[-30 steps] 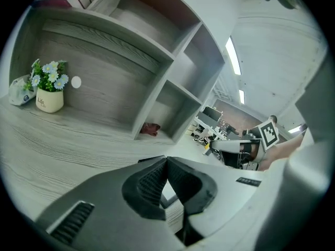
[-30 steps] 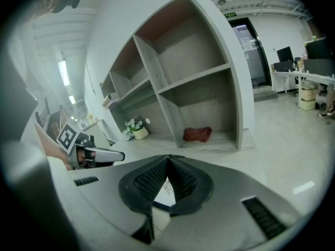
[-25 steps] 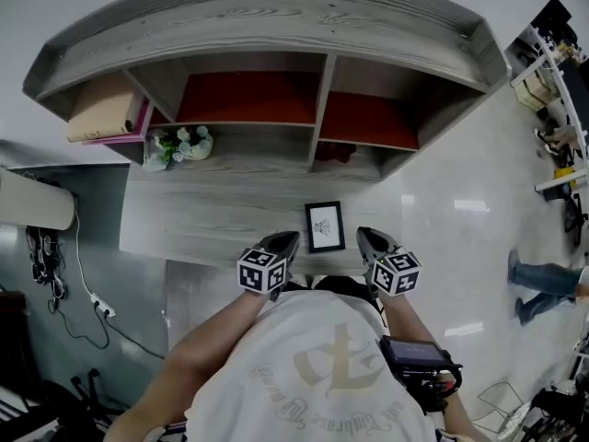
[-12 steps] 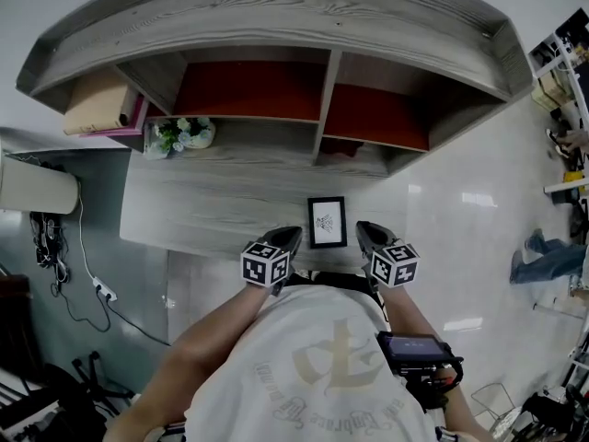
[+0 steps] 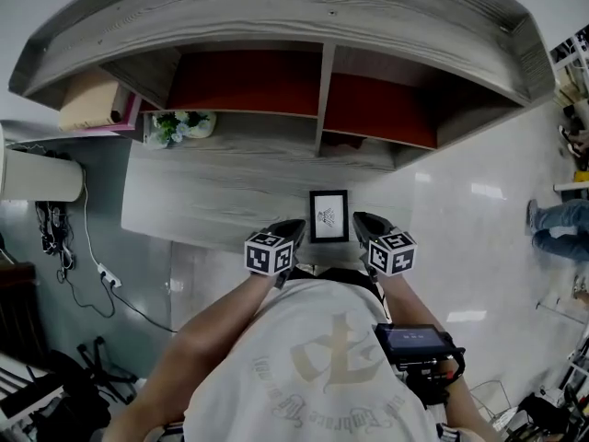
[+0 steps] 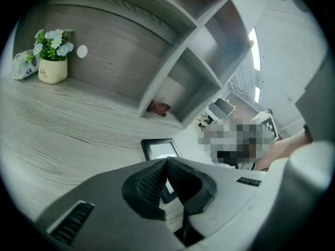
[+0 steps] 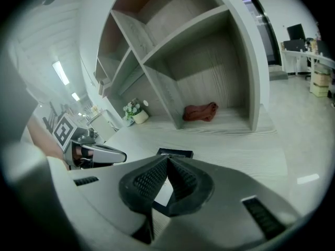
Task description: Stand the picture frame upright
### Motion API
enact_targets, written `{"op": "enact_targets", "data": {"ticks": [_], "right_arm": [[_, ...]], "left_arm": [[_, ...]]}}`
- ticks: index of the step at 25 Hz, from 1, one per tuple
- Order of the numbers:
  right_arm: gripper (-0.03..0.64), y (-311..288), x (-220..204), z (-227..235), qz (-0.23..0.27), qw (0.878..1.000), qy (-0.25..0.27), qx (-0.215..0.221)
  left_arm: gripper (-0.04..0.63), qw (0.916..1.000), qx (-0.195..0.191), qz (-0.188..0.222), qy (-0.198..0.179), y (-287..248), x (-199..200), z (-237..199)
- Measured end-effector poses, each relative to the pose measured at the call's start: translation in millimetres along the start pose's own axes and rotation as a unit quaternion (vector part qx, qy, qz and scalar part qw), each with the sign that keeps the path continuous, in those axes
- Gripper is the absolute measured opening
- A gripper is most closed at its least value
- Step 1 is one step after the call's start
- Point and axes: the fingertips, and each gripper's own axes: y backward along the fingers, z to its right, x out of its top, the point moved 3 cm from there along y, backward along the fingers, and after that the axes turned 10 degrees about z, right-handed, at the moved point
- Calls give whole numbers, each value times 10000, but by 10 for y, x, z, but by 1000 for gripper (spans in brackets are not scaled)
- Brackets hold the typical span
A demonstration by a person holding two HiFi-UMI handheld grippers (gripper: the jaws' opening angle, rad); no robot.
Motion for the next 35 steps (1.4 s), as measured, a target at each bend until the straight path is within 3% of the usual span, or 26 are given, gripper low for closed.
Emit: {"op": "enact_targets", "data": {"ticks": [7,11,14,18,23,35], "right_arm": [[8,-124,-154,140,-322,9992,-221,-47],[48,-179,-242,194,-494,9980,-390,-71],[84,-222,-289,233,-594,9968,-526,-104],[86,-280,-350,269,-750,9952,-615,-157],[115,-355,-433,287,-966,9929,-674,-188],[115,-551,-545,324,-1351,9885,-550,-395]], "left_arm": [[45,9993,210,-267,121,-150,-128,-66],[108,9986,329,-383,177,-209,-178,-83],[114,9980,429,-427,188,-257,-197,-95],[114,9975,523,-437,202,-318,-195,-102],[172,9958,613,-501,455,-403,-223,-128],[172,9917,868,-851,416,-661,-296,-163]]}}
